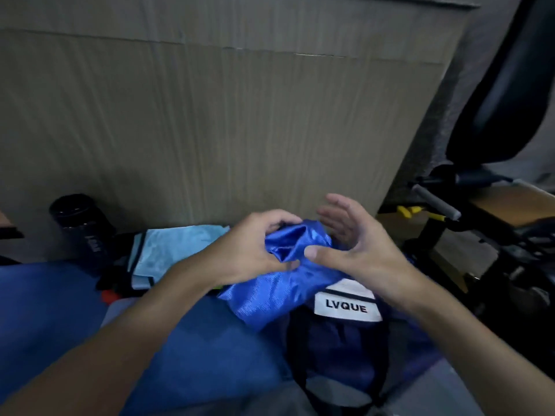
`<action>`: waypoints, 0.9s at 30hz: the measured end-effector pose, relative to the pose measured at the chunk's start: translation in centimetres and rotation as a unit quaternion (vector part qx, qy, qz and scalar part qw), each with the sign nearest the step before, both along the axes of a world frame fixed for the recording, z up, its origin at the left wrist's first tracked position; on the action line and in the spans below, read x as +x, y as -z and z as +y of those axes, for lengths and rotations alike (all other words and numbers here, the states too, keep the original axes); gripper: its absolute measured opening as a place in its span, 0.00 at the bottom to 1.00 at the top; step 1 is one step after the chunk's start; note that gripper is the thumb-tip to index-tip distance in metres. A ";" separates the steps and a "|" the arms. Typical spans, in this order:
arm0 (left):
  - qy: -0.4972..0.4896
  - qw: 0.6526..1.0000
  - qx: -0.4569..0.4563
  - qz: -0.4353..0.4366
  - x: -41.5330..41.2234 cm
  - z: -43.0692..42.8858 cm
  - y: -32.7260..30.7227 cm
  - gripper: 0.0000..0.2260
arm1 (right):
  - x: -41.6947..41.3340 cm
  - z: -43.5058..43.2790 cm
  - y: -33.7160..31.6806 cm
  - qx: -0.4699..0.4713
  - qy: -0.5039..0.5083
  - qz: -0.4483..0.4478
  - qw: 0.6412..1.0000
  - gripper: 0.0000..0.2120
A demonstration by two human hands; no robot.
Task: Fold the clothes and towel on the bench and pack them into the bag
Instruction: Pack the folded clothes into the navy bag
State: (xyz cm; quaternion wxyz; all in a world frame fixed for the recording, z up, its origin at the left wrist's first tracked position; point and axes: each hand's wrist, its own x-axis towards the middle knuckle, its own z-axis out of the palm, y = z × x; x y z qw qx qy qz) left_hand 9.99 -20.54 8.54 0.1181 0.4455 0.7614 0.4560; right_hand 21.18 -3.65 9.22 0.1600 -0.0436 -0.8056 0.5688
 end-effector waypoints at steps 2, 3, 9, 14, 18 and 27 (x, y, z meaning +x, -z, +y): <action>0.035 0.998 -0.047 0.011 1.0 1.6 -0.5 0.26 | 0.9 1.4 -0.3 0.057 -0.030 -0.048 0.997 0.57; 0.046 0.997 -0.065 0.015 1.5 2.4 -0.8 0.26 | 1.3 1.7 -0.5 0.086 -0.030 -0.067 0.994 0.58; 0.044 0.990 -0.127 0.040 3.1 5.0 -1.3 0.28 | 3.6 3.8 0.3 0.121 0.032 -0.057 0.991 0.20; 0.064 0.994 -0.092 0.010 2.8 4.3 -1.1 0.24 | 5.1 5.0 1.6 0.005 0.095 -0.002 0.995 0.11; 0.074 0.997 -0.036 0.000 2.5 4.7 -1.3 0.16 | 6.1 5.7 2.6 -0.078 0.096 0.021 0.992 0.19; 0.128 0.989 -0.080 0.006 3.2 7.5 -0.9 0.18 | 6.7 7.6 1.9 0.052 -0.060 -0.066 0.995 0.38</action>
